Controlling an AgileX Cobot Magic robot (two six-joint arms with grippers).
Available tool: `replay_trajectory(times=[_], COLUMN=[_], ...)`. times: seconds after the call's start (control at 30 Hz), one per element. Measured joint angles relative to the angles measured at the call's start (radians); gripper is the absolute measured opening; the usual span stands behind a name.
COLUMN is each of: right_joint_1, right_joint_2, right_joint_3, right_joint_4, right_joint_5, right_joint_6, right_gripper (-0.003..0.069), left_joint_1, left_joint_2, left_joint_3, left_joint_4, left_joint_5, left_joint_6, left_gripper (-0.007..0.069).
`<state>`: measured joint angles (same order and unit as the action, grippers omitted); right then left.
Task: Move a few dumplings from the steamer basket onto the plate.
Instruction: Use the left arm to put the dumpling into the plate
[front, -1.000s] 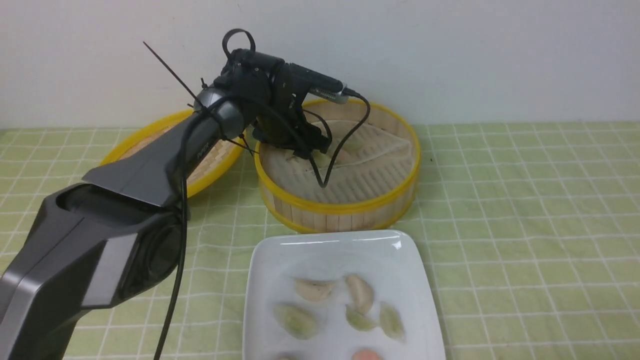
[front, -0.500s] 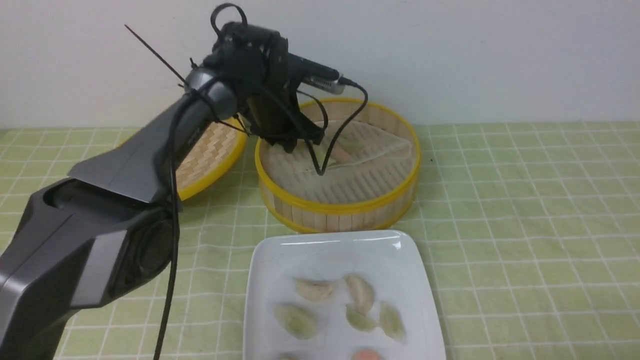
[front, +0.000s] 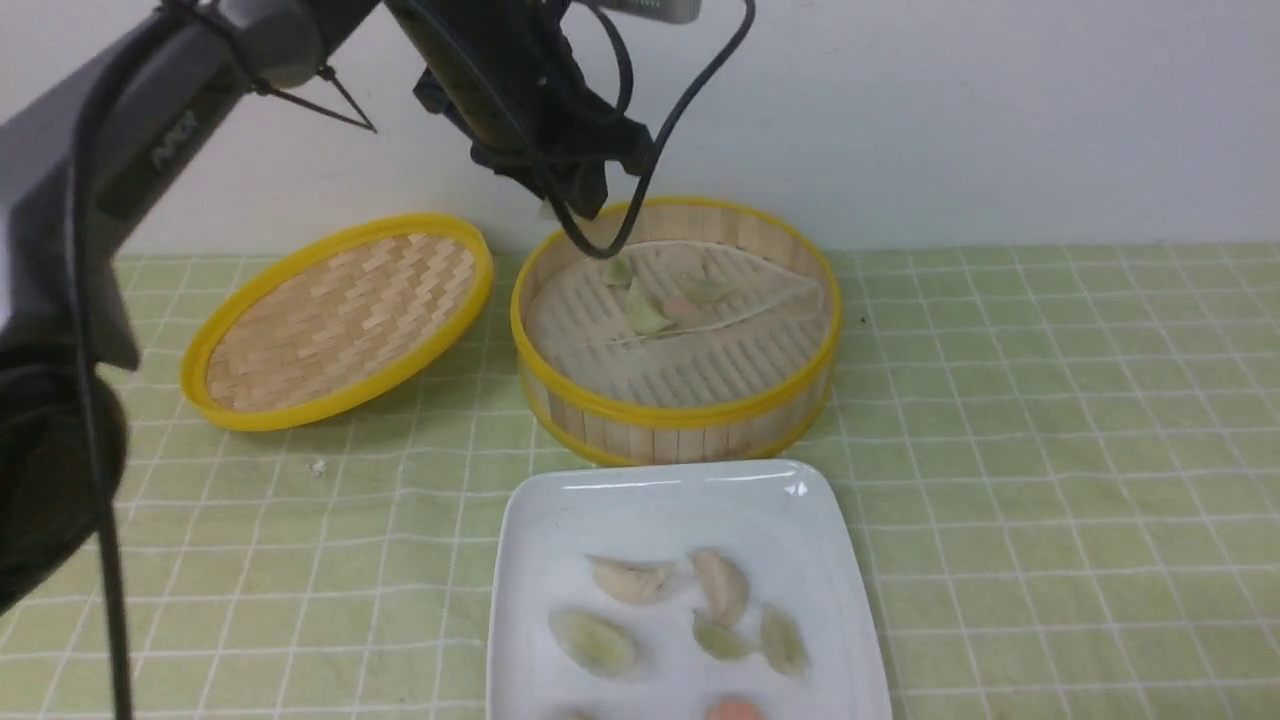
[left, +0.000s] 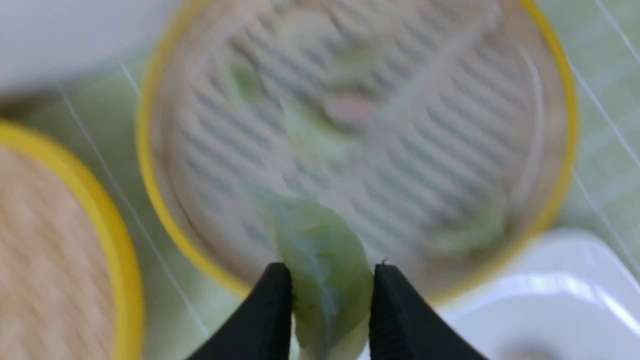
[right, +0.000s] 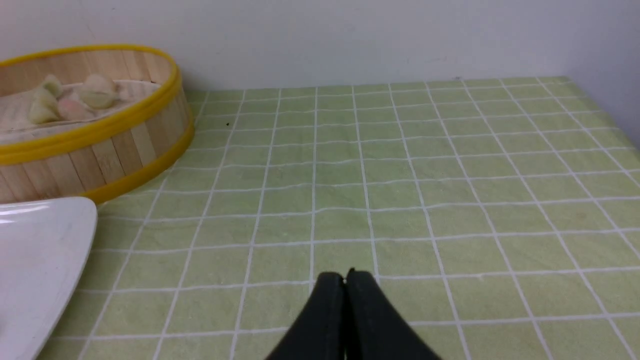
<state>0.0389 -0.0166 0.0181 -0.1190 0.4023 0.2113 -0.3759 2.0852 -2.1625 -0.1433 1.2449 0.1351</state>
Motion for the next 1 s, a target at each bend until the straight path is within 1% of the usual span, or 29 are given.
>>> replay_trajectory(times=[0.07,0.13,0.3,0.37,0.73,0.8,0.83,0.9,0.97,1.0], right_joint_1=[0.000,0.000,0.000,0.000,0.000,0.000,0.000,0.000,0.000,0.000], right_joint_2=[0.000,0.000,0.000,0.000,0.000,0.000,0.000,0.000,0.000,0.000], right_joint_3=[0.000,0.001,0.001,0.001,0.001,0.001,0.001,0.001,0.001,0.001], right_joint_4=[0.000,0.000,0.000,0.000,0.000,0.000,0.000,0.000,0.000,0.000], right_joint_5=[0.000,0.000,0.000,-0.001,-0.001,-0.001,-0.001,-0.001,-0.001,-0.001], right_joint_6=[0.000,0.000,0.000,0.000,0.000,0.000,0.000,0.000,0.000,0.000], right_gripper=[-0.0015,-0.0015,-0.0015,-0.0015,-0.0015,-0.0015,-0.0015,-0.0015,-0.0015,-0.0015], left_joint_1=[-0.015,-0.031,-0.068,-0.077,-0.078,-0.078,-0.078,-0.078,-0.078,-0.078], left_joint_2=[-0.097,-0.152,-0.169,-0.149,-0.047,-0.044,-0.044,-0.044,-0.044,-0.044], left_joint_3=[0.210,0.350,0.566,0.611,0.617,0.617,0.617,0.617,0.612,0.607], left_joint_4=[-0.014,-0.025,-0.042,-0.043,-0.043,-0.043,-0.044,-0.044,-0.044,-0.044], left_joint_5=[0.001,0.002,-0.020,-0.069,-0.186,-0.199,-0.206,-0.208,-0.208,-0.207], left_joint_6=[0.000,0.000,0.000,0.000,-0.009,-0.009,-0.009,-0.009,-0.010,-0.010], left_gripper=[0.0176,0.0176,0.0176,0.0176,0.0178,0.0202,0.0227,0.0289,0.0375,0.0397])
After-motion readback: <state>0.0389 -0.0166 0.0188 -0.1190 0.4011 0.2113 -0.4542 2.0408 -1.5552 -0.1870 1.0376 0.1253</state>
